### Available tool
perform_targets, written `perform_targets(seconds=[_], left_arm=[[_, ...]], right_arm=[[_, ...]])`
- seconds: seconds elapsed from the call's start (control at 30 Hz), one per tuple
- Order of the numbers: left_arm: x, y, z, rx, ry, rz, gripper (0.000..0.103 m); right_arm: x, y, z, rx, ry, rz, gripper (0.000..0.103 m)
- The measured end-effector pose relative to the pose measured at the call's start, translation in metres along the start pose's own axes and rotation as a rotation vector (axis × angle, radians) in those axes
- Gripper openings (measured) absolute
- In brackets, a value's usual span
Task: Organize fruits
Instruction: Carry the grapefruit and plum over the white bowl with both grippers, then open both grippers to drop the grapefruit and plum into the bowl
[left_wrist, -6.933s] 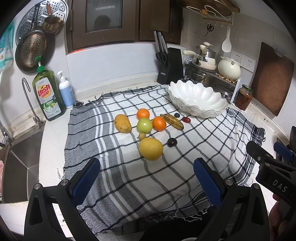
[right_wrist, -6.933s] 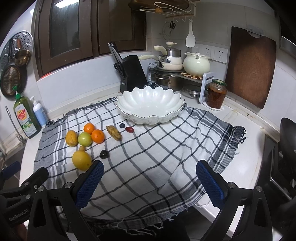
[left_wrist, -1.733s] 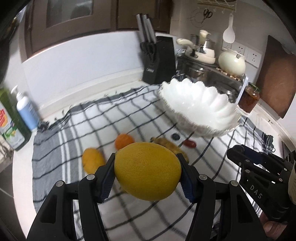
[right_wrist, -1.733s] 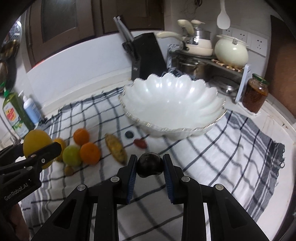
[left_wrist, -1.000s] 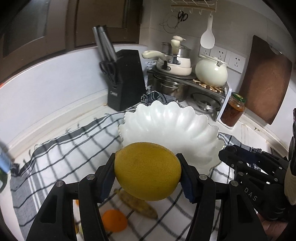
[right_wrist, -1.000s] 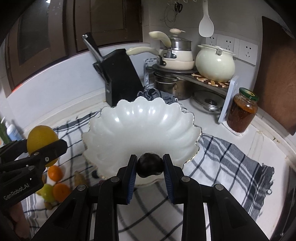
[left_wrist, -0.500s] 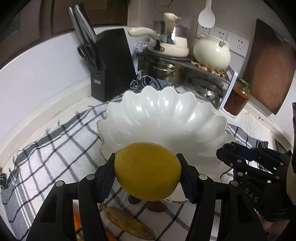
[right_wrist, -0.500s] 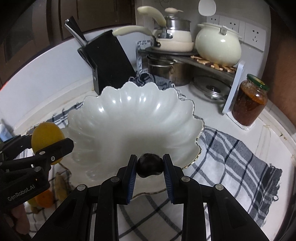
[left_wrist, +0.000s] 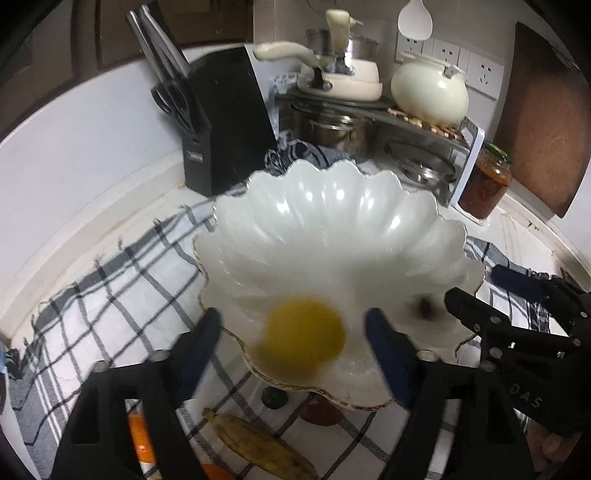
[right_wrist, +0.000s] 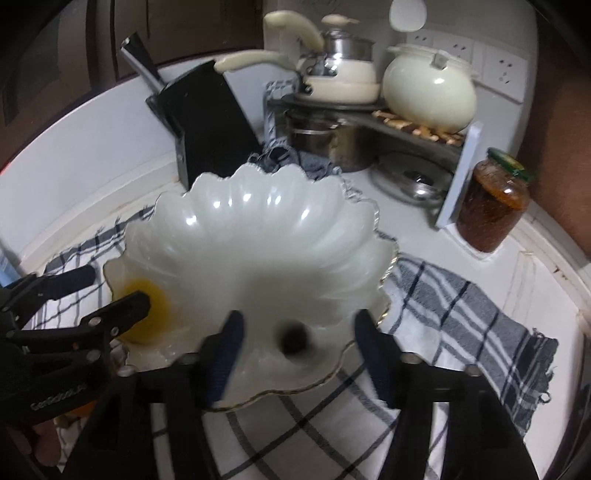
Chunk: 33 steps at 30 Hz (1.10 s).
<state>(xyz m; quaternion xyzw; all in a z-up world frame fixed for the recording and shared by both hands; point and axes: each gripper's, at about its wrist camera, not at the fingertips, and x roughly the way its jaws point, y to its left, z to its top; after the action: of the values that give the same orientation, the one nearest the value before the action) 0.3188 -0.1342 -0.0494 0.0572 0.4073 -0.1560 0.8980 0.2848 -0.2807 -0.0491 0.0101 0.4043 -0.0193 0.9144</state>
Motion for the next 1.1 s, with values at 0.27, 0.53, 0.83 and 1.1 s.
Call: perform_targets(seconds=[0.27,0.53,0.83,1.1], left_arm=[[-0.021,0.006,-0.005,-0.009,-0.026,0.054,0.100],[-0.058,0.021,-0.011,-0.032,-0.073,0.084,0.103],[-0.084,0.045,-0.031,-0.090,-0.079,0.108,0.103],[-0.103,0.063,-0.049,-0.126,-0.090,0.150,0.103]], right_arm=[[-0.028,-0.002,0.000,0.012,-0.069,-0.107,0.088],[-0.053,0.012,-0.003,0.042,-0.095,-0.089,0.088],[-0.077,0.044,-0.011,0.008,-0.123,-0.049,0.088],[-0.084,0.065,-0.023,-0.022,-0.115,-0.018,0.088]])
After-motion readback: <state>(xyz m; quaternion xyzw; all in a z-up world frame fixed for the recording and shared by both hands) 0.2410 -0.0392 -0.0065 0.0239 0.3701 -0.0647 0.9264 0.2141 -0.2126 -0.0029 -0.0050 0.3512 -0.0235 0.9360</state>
